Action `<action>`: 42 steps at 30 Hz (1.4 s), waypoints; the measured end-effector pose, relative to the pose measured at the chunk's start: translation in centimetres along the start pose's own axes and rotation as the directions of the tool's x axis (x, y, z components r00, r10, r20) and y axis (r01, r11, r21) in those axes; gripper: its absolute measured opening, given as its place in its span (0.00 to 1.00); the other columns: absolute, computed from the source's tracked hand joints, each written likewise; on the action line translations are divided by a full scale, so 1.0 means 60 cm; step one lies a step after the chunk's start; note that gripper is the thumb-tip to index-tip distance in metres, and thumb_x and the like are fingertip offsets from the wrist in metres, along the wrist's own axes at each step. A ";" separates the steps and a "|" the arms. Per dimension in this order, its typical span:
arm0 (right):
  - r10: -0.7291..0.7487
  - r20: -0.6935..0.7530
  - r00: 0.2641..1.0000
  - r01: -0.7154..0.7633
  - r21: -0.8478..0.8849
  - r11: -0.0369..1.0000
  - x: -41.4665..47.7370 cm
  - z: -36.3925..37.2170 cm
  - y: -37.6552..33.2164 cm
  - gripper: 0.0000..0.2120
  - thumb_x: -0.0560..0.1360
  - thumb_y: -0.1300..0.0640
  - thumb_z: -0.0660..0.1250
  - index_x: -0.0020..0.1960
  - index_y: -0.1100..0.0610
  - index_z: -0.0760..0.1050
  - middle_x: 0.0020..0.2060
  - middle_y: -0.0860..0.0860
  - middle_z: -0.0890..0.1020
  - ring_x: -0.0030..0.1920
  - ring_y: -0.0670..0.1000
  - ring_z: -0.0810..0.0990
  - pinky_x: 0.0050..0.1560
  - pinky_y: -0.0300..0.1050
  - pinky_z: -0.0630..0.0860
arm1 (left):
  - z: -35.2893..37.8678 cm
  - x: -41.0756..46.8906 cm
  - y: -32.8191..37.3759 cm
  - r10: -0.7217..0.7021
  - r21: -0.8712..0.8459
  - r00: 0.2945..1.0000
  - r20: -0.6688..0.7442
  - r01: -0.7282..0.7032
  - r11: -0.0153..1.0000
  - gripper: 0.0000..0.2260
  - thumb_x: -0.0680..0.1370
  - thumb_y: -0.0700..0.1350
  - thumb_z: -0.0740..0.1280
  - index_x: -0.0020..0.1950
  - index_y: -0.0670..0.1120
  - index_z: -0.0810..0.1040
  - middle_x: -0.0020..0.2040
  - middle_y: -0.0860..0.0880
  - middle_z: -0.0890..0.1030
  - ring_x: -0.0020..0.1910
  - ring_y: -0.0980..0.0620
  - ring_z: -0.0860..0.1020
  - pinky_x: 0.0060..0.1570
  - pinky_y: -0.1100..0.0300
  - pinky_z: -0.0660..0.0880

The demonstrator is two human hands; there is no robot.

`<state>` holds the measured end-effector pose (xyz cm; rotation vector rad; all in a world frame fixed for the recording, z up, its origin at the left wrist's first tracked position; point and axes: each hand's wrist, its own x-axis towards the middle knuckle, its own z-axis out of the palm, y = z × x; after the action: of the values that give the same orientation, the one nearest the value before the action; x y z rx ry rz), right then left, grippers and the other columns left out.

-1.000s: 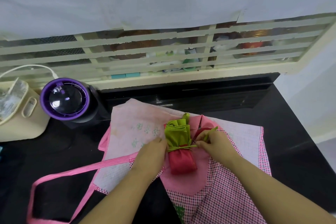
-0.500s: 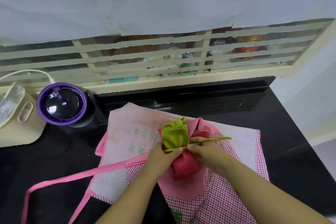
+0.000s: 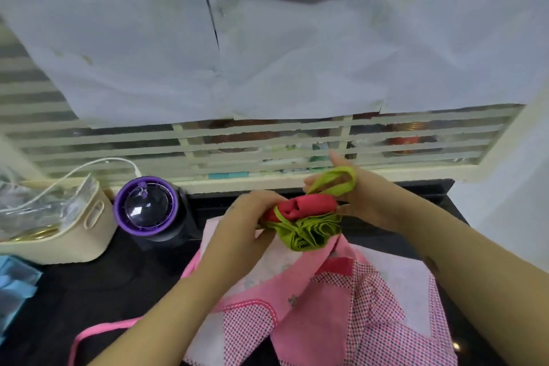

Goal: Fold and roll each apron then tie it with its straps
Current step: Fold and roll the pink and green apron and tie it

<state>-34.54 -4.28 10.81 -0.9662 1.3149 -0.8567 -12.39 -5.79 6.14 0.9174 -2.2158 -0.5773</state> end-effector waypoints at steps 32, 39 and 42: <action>-0.719 0.491 0.492 0.693 0.279 0.665 -0.198 0.703 -0.503 0.09 0.80 0.56 0.62 0.42 0.58 0.70 0.35 0.53 0.80 0.41 0.53 0.81 0.56 0.49 0.77 | -0.717 -0.278 0.127 0.432 0.971 0.870 -0.237 0.227 0.077 0.19 0.69 0.40 0.66 0.58 0.51 0.77 0.58 0.46 0.77 0.57 0.42 0.73 0.58 0.45 0.70; -0.790 0.465 0.400 0.707 0.392 0.589 -0.280 0.868 -0.581 0.11 0.82 0.51 0.57 0.47 0.57 0.69 0.40 0.51 0.81 0.37 0.49 0.82 0.46 0.50 0.76 | -0.853 -0.372 0.236 0.285 0.876 0.833 -0.474 0.413 0.250 0.29 0.71 0.71 0.58 0.67 0.57 0.70 0.66 0.52 0.68 0.64 0.50 0.69 0.60 0.54 0.67; -0.814 0.465 0.349 0.673 0.480 0.563 -0.302 0.917 -0.609 0.11 0.82 0.50 0.57 0.47 0.56 0.69 0.40 0.51 0.81 0.37 0.49 0.82 0.41 0.48 0.78 | -0.906 -0.395 0.268 0.269 0.683 0.644 -0.717 0.570 0.456 0.32 0.69 0.69 0.60 0.70 0.60 0.64 0.66 0.57 0.62 0.62 0.57 0.65 0.58 0.61 0.65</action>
<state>19.84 3.28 51.81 -1.5642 0.0642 -1.1608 31.97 14.62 43.42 1.5422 -1.4623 0.9617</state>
